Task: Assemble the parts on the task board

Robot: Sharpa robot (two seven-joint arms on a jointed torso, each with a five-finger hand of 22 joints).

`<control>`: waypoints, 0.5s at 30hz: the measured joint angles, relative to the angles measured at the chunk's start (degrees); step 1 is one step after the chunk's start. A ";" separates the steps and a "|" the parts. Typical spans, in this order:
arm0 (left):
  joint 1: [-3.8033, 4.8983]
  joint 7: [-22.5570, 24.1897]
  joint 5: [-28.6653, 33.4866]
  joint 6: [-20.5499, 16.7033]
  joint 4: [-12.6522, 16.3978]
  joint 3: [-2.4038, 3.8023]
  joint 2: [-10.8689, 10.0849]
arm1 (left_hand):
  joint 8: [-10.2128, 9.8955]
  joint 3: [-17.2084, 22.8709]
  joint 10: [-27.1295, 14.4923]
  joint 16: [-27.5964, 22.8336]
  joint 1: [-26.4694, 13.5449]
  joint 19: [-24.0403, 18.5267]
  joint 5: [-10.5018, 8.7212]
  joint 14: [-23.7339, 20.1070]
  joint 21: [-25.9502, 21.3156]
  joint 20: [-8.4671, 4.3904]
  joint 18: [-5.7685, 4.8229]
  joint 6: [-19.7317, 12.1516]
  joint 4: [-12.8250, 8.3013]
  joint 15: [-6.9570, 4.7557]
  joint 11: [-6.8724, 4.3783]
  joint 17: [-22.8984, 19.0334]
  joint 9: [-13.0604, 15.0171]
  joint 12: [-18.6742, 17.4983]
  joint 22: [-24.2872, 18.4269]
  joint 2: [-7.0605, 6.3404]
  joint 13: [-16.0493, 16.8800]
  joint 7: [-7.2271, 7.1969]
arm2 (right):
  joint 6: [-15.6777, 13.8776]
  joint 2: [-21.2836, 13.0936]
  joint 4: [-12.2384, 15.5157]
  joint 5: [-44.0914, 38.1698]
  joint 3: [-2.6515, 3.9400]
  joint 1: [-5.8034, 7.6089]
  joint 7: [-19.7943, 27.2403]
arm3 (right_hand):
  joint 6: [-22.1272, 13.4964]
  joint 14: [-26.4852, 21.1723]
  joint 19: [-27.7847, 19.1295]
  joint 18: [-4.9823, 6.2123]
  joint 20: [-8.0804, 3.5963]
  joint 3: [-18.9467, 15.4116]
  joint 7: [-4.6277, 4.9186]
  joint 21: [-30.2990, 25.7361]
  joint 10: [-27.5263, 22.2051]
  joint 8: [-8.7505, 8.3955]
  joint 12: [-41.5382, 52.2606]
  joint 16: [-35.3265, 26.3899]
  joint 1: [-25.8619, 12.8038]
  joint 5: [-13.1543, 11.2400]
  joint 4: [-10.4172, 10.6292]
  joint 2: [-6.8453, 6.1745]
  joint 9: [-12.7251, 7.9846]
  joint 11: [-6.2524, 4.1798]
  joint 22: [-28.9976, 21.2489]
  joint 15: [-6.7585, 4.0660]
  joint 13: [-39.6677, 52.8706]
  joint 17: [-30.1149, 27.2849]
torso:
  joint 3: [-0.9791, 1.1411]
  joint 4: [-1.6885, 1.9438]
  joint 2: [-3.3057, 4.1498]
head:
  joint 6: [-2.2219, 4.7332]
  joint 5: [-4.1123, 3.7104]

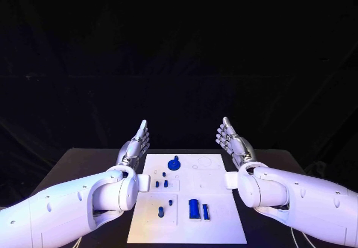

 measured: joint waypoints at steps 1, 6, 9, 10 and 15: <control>0.00 0.14 -0.06 -0.39 0.00 0.00 0.00 | 0.00 0.00 -0.62 0.00 -0.92 -0.46 0.00 -0.53 0.00 -0.46 0.00 -0.62 0.00 -0.08 -0.09 -0.01 0.00 0.00 -0.09 0.00 -0.01 -0.08 | -0.39 -0.01 0.01 0.24 0.00 0.00 0.22 | -0.62 -0.69 -0.62 0.00 -0.18 0.00 -0.08 0.00 -0.69 0.00 0.00 0.00 -0.88 0.00 0.00 -0.01 -0.05 -0.01 -0.33 -0.03 0.00 -0.02 | 0.00 0.00 0.00 | 0.00 0.00; -0.01 0.52 -0.24 -1.40 0.01 0.00 0.00 | 0.00 -0.16 -3.58 0.00 -5.10 -2.77 0.00 -3.25 0.00 -2.03 -0.58 -3.32 -0.16 -0.21 -0.33 -0.02 0.00 0.00 -0.35 0.02 -0.02 -0.18 | -1.45 -0.02 0.02 0.91 0.01 0.00 0.80 | -3.54 -3.99 -3.37 -0.86 -0.69 -0.08 -0.34 0.00 -3.86 0.00 0.00 0.00 -5.07 -0.26 -0.08 0.00 -0.18 -0.10 -1.77 -0.08 0.00 -0.08 | 0.00 0.00 -0.01 | 0.00 0.00; -0.01 0.66 -0.31 -1.79 0.01 0.00 0.00 | 0.00 0.00 -5.05 0.00 -7.23 -3.98 0.00 -4.59 0.00 -2.53 -0.93 -4.67 -0.31 -0.29 -0.38 -0.06 0.01 0.00 -0.45 0.01 -0.02 -0.20 | -1.84 -0.02 0.02 1.15 0.01 0.00 1.01 | -5.00 -5.62 -4.71 -0.86 -0.81 -0.16 -0.41 0.00 -5.44 0.00 0.00 0.00 -7.12 -0.26 -0.16 -0.01 -0.19 -0.14 -2.52 -0.07 0.01 -0.10 | 0.00 0.00 -0.01 | 0.01 0.00; -0.01 0.69 -0.33 -1.87 0.01 0.00 0.00 | 0.00 -0.09 -5.63 0.00 -8.03 -4.59 0.00 -5.12 0.00 -2.55 -0.93 -5.27 -0.41 -0.25 -0.42 -0.07 0.01 0.00 -0.48 0.02 -0.02 -0.18 | -1.93 -0.02 0.02 1.20 0.01 0.00 1.06 | -5.59 -6.26 -5.26 -0.86 -0.90 -0.16 -0.45 0.00 -6.07 -0.11 0.00 0.00 -7.99 -0.45 -0.16 0.01 -0.19 -0.14 -3.24 -0.09 0.01 -0.10 | 0.00 0.00 -0.01 | 0.01 0.00; -0.01 0.80 -0.39 -2.20 0.02 0.00 0.00 | 0.01 -0.16 -7.64 0.00 -10.90 -6.06 0.00 -6.97 0.00 -2.97 -0.93 -7.08 -0.48 -0.28 -0.49 -0.09 0.01 0.00 -0.50 0.02 -0.02 -0.36 | -2.28 -0.02 0.03 1.41 0.01 0.00 1.24 | -7.56 -8.50 -7.17 -0.86 -1.01 -0.16 -0.48 0.00 -8.30 -0.22 0.00 0.00 -10.82 -0.48 -0.16 0.02 -0.25 -0.13 -5.88 -0.08 0.01 -0.10 | -0.01 0.00 -0.01 | 0.01 0.00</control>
